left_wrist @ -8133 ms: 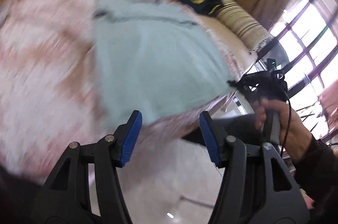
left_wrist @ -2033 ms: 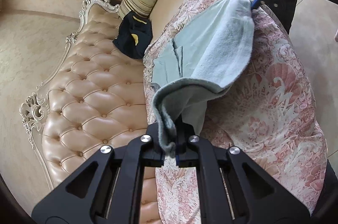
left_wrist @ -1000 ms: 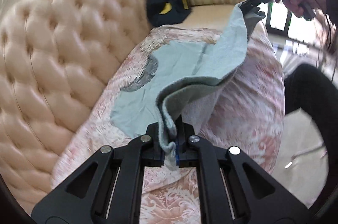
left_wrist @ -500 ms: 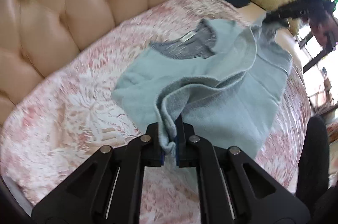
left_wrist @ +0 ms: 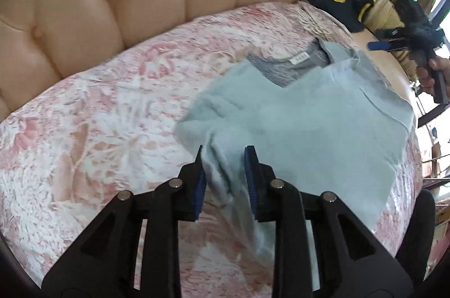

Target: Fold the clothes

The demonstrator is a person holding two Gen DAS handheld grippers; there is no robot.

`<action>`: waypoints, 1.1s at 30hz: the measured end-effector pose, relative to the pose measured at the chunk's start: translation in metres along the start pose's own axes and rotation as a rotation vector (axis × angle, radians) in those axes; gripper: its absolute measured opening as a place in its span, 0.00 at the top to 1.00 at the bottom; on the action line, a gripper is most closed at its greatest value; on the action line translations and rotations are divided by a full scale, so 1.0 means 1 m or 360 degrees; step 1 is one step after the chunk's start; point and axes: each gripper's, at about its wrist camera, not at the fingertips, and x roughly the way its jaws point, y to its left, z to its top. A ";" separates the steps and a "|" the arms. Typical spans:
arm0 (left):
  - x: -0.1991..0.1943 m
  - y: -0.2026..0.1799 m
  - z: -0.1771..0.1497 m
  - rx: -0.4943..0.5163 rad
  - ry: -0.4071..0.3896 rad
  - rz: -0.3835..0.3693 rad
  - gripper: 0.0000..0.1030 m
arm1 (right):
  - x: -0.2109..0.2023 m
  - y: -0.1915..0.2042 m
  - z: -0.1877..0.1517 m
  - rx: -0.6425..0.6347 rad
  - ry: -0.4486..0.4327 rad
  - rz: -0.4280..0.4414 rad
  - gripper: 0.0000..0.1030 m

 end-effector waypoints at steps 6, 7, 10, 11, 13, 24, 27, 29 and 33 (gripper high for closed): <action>-0.007 0.016 -0.008 -0.0163 -0.0093 -0.0119 0.72 | -0.038 -0.016 -0.027 0.0022 -0.0323 0.0169 0.13; -0.010 0.020 -0.012 -0.0204 -0.0123 -0.0169 0.72 | -0.034 -0.017 -0.032 0.0045 -0.0310 0.0186 0.13; -0.017 0.028 -0.022 -0.0324 -0.0206 -0.0201 0.72 | -0.014 -0.023 -0.043 0.0145 -0.0246 0.0162 0.13; -0.017 0.030 -0.024 -0.0354 -0.0227 -0.0195 0.72 | -0.010 -0.027 -0.046 0.0177 -0.0251 0.0204 0.13; -0.015 0.032 -0.026 -0.0398 -0.0246 -0.0167 0.64 | -0.001 -0.035 -0.050 0.0241 -0.0260 0.0288 0.13; -0.029 -0.015 -0.041 -0.0316 -0.0371 0.0514 0.42 | -0.032 -0.055 -0.055 0.0435 -0.0503 0.0300 0.13; -0.040 -0.042 -0.051 -0.0240 -0.0494 0.0429 0.42 | -0.038 -0.061 -0.056 0.0503 -0.0538 0.0256 0.13; -0.034 -0.043 -0.049 -0.0268 -0.0482 0.0338 0.44 | -0.034 -0.063 -0.056 0.0521 -0.0509 0.0260 0.13; -0.024 -0.024 -0.043 -0.0371 -0.0451 0.0232 0.60 | -0.024 -0.064 -0.055 0.0541 -0.0462 0.0263 0.13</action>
